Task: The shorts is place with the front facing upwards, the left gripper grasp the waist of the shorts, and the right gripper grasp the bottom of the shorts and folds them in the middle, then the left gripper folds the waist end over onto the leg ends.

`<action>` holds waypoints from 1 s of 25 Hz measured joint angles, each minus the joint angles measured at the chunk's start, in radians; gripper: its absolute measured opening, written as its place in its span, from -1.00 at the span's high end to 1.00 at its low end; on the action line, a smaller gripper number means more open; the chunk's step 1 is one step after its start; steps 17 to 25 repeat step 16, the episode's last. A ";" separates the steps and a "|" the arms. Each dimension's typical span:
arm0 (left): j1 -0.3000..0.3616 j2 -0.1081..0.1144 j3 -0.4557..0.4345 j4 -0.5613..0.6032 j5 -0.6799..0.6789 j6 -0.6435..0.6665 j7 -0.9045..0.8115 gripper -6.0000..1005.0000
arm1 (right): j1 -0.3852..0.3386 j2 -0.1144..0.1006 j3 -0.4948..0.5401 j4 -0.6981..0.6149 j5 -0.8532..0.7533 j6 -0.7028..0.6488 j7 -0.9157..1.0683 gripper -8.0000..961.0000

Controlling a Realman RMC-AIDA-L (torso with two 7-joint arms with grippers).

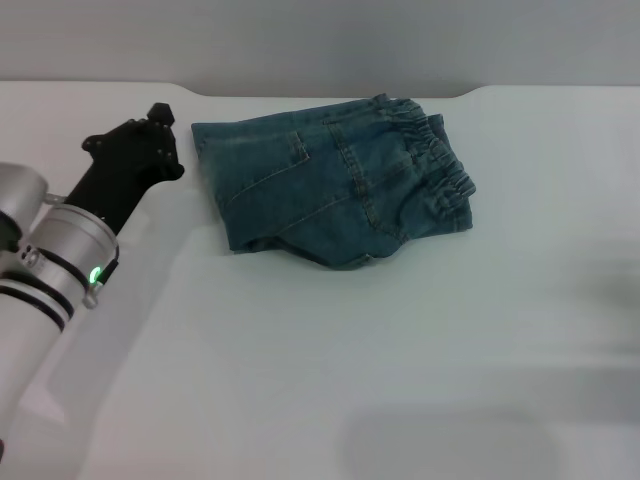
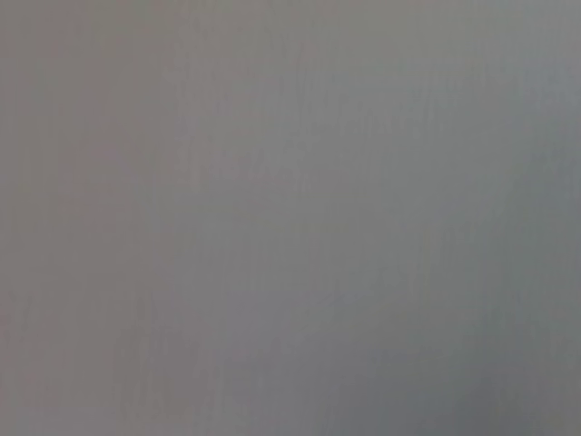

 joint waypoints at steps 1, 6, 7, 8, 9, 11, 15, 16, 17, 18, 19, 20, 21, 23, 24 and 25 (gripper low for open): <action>0.000 0.000 0.000 0.000 0.000 0.000 0.000 0.99 | -0.001 0.000 -0.001 -0.007 0.000 0.016 0.000 0.98; 0.018 0.003 -0.016 0.049 -0.001 0.108 0.038 0.99 | -0.004 0.000 -0.014 -0.037 -0.006 0.092 0.000 0.98; 0.018 0.003 -0.016 0.049 -0.001 0.108 0.038 0.99 | -0.005 0.000 -0.017 -0.039 -0.009 0.099 0.000 0.98; 0.018 0.003 -0.016 0.049 -0.001 0.108 0.038 0.99 | -0.005 0.000 -0.020 -0.041 -0.012 0.100 0.000 0.98; 0.018 0.003 -0.016 0.049 -0.001 0.108 0.038 0.99 | -0.004 0.000 -0.022 -0.044 -0.015 0.100 0.000 0.98; 0.038 0.005 -0.065 0.050 -0.001 0.151 0.076 0.99 | 0.001 0.000 -0.022 -0.053 -0.021 0.100 0.000 0.91; 0.042 0.002 -0.100 0.051 -0.001 0.130 0.062 0.99 | 0.001 -0.001 -0.016 -0.060 -0.023 0.111 0.000 0.67; 0.047 0.003 -0.094 0.051 0.000 0.129 0.067 0.99 | 0.000 -0.001 -0.014 -0.060 -0.022 0.114 0.000 0.67; 0.047 0.003 -0.094 0.051 0.000 0.129 0.067 0.99 | 0.000 -0.001 -0.014 -0.060 -0.022 0.114 0.000 0.67; 0.047 0.003 -0.094 0.051 0.000 0.129 0.067 0.99 | 0.000 -0.001 -0.014 -0.060 -0.022 0.114 0.000 0.67; 0.047 0.003 -0.094 0.051 0.000 0.129 0.067 0.99 | 0.000 -0.001 -0.014 -0.060 -0.022 0.114 0.000 0.67; 0.047 0.003 -0.094 0.051 0.000 0.129 0.067 0.99 | 0.000 -0.001 -0.014 -0.060 -0.022 0.114 0.000 0.67; 0.047 0.003 -0.094 0.051 0.000 0.129 0.067 0.99 | 0.000 -0.001 -0.014 -0.060 -0.022 0.114 0.000 0.67; 0.047 0.003 -0.094 0.051 0.000 0.129 0.067 0.99 | 0.000 -0.001 -0.014 -0.060 -0.022 0.114 0.000 0.67; 0.047 0.003 -0.094 0.051 0.000 0.129 0.067 0.99 | 0.000 -0.001 -0.014 -0.060 -0.022 0.114 0.000 0.67; 0.047 0.003 -0.094 0.051 0.000 0.129 0.067 0.99 | 0.000 -0.001 -0.014 -0.060 -0.022 0.114 0.000 0.67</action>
